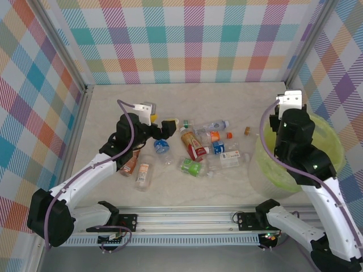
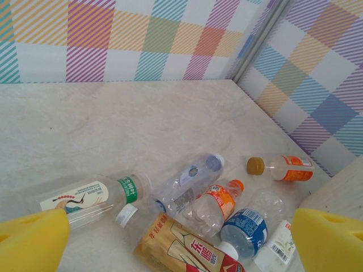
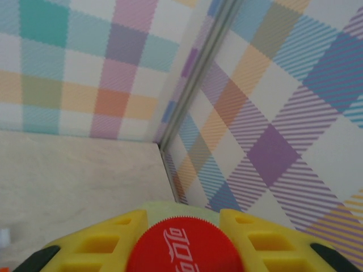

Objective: Put the plastic bottles in the bin

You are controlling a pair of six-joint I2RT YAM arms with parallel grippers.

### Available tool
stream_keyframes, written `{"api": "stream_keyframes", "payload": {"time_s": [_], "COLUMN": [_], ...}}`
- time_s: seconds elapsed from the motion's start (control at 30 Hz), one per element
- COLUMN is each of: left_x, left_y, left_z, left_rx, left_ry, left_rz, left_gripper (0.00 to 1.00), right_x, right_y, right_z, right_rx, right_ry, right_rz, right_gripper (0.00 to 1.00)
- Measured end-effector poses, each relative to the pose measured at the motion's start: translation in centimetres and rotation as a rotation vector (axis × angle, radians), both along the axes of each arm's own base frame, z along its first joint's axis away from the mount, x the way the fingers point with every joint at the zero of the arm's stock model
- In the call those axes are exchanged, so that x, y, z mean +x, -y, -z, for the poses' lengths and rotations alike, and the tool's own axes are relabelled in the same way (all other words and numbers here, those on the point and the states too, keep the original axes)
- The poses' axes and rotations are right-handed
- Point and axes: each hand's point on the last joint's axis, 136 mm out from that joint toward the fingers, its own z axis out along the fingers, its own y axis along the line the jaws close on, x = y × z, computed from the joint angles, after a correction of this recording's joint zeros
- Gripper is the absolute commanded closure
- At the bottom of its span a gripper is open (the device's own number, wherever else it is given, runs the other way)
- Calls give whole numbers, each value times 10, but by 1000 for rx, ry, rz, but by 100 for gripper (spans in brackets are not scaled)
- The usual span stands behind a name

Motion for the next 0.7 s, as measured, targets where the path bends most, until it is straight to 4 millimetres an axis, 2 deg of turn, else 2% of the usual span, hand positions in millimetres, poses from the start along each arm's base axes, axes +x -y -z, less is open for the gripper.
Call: {"api": "stream_keyframes", "payload": {"time_s": [0.13, 0.27, 0.33, 0.37, 0.43, 0.5, 0.7], "left_x": [0, 0, 1, 2, 4, 6, 8], "left_y": [0, 0, 1, 1, 2, 4, 5], "left_z": [0, 0, 0, 0, 1, 1, 1], "left_rx": [-4, -4, -3, -2, 0, 1, 0], "left_ry": [-2, -3, -5, -6, -10, -14, -19], "left_rz": [-1, -1, 0, -1, 0, 2, 1], "left_gripper": [0, 0, 0, 0, 0, 0, 0], "right_x": [0, 1, 3, 4, 6, 8, 20], "right_y": [25, 48, 59, 64, 73, 79, 95], "right_z": [17, 31, 46, 55, 73, 85, 111], "right_rx": [48, 116, 154, 172, 221, 261, 332], "right_ry": [-18, -32, -56, -70, -101, -121, -178], "right_rz": [103, 203, 247, 264, 295, 313, 368], "right_gripper": [75, 66, 61, 56, 39, 32, 27]}}
